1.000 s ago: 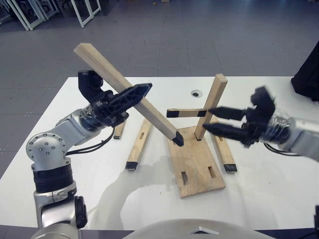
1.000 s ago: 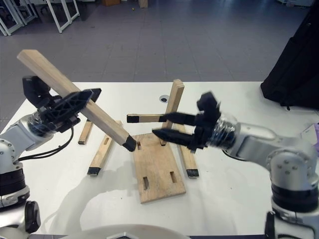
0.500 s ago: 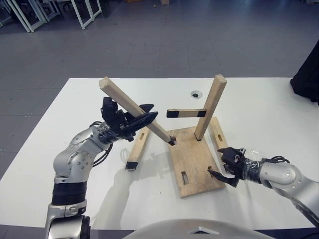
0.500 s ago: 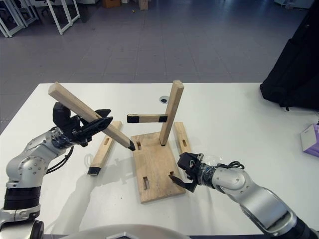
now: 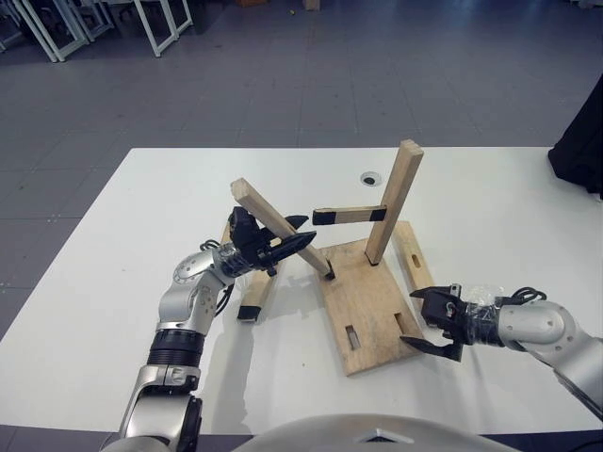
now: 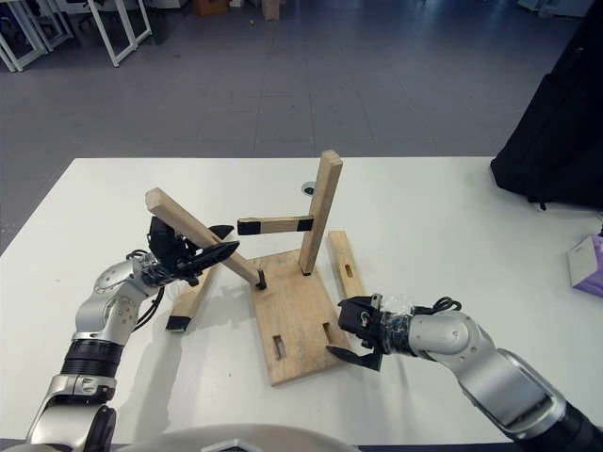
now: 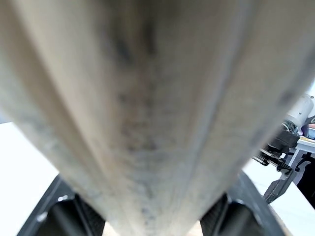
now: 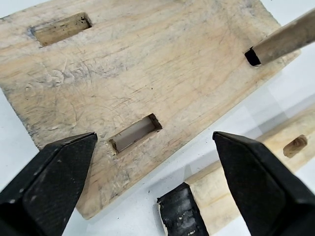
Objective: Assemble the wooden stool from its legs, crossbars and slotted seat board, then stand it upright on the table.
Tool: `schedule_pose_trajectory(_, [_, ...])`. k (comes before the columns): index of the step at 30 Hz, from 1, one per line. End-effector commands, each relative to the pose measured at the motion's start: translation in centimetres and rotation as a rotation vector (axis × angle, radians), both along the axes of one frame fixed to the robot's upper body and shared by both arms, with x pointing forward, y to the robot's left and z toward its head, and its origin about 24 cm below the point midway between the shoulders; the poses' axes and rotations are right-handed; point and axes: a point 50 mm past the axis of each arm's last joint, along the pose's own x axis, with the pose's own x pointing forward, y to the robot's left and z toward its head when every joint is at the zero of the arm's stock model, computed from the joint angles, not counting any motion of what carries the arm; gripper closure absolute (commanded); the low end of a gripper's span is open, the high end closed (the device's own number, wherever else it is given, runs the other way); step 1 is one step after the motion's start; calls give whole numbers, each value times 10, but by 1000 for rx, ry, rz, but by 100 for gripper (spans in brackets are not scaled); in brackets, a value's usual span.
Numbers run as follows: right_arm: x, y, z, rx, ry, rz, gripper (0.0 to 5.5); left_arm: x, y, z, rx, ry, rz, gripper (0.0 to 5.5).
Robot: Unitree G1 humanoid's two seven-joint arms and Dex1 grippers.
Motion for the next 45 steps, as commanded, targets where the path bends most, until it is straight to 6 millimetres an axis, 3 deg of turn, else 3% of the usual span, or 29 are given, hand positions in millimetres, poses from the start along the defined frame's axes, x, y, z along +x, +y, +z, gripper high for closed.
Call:
schedule_pose_trajectory(1, [3,-9,0,-53,2,-14,115,8,8,-8,90,11,13,347])
schedule_pose_trajectory(6, [6,-11,2,-57,-8,-19,115,9,17,-15,192,24,-39,347])
schedule_pose_trajectory(13, [6,-9,-1,-44,-13,-38,115,13,14,-16,287,192,-80,347])
schedule_pose_trajectory(23, [8,-7,-1,-41,-29,-47,115,16,10,-19,557,160,-124,347])
schedule_pose_trajectory(29, [16,-6,10,7,-59,-71,115,16,16,-34,574,205,-58,347])
schedule_pose_trajectory(31, [33,3,32,173,-111,-164,115,14,19,-38,570,227,-55,347])
schedule_pose_trajectory(33, [45,17,57,406,-132,-254,149,14,22,-42,579,242,-59,347])
schedule_pose_trajectory(36, [45,46,78,778,3,-320,197,14,22,-44,586,249,-65,347])
schedule_pose_trajectory(39, [42,77,94,1035,129,-315,252,15,19,-45,583,252,-73,347])
schedule_pose_trajectory(41, [49,94,103,1099,119,-359,295,16,18,-45,580,251,-76,347])
schedule_pose_trajectory(45, [86,110,117,909,-297,-563,346,20,10,-44,582,232,-95,347])
